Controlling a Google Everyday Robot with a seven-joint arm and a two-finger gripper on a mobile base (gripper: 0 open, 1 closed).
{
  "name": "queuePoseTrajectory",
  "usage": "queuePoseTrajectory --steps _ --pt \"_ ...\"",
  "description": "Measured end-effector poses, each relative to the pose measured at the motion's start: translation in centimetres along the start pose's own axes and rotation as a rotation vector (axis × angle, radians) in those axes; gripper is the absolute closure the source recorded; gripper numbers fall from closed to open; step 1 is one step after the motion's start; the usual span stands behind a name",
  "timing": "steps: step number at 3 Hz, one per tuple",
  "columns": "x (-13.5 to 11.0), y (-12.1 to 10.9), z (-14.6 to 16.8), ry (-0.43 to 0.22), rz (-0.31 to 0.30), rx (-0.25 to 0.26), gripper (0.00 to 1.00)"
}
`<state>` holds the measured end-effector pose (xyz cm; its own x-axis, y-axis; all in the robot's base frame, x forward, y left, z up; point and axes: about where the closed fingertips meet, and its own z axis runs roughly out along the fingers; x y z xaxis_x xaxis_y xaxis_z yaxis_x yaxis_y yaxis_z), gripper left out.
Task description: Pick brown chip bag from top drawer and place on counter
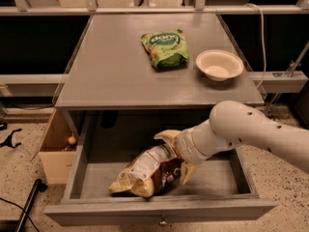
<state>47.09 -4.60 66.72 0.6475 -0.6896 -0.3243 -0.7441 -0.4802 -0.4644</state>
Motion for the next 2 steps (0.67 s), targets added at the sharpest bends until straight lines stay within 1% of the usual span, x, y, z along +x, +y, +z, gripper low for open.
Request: queuePoseTrajectory --steps 1,2 --pt "-0.81 0.52 0.61 -0.017 -0.007 -0.012 0.15" --pt "-0.59 0.39 1.22 -0.023 -0.008 -0.015 0.18"
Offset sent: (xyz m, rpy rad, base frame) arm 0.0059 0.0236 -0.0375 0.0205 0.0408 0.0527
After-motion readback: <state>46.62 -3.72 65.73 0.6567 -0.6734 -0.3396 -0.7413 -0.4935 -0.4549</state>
